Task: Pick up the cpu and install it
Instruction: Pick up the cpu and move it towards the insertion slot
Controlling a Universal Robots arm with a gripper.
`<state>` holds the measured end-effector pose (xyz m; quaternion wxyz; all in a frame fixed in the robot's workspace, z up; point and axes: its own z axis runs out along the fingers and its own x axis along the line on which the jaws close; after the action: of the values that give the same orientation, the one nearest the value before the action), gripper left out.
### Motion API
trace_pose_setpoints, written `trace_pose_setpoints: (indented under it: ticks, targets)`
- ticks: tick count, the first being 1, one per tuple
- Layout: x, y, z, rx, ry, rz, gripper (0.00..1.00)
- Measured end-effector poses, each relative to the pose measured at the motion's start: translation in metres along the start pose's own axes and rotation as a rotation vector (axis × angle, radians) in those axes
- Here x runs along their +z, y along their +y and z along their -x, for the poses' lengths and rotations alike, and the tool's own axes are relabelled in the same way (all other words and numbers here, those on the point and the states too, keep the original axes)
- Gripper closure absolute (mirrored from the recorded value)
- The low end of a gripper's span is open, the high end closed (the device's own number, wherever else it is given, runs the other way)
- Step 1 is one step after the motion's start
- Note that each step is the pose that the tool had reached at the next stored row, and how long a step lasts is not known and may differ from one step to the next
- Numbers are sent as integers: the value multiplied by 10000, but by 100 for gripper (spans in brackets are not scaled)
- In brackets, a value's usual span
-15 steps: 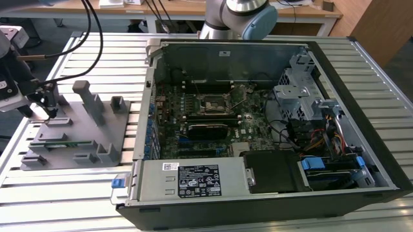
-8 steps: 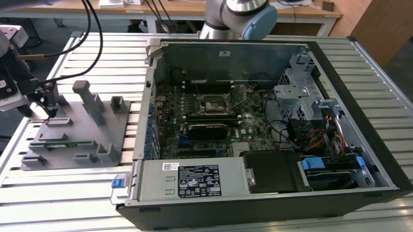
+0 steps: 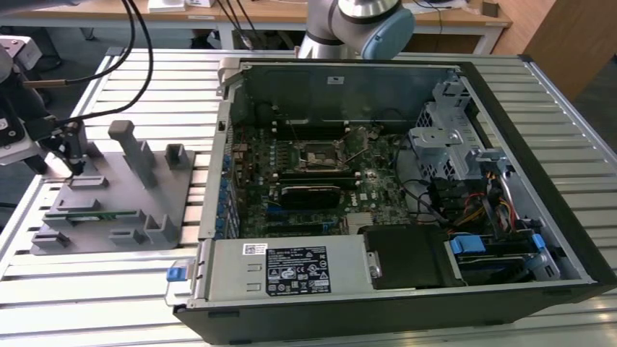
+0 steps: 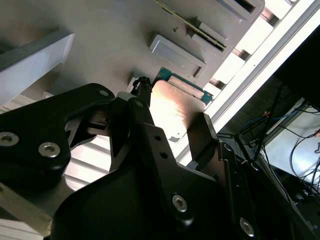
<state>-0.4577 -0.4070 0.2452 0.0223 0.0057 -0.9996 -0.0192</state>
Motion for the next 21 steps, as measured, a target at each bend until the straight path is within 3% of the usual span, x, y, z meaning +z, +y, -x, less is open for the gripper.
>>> trace_pose_setpoints:
  ticks: [5, 10, 21]
  targets:
    - [-69, 3, -3, 0, -2, 1, 46]
    - [-214, 8, -9, 0, -2, -4, 46]
    - [-700, 28, -31, 1, -3, -30, 46]
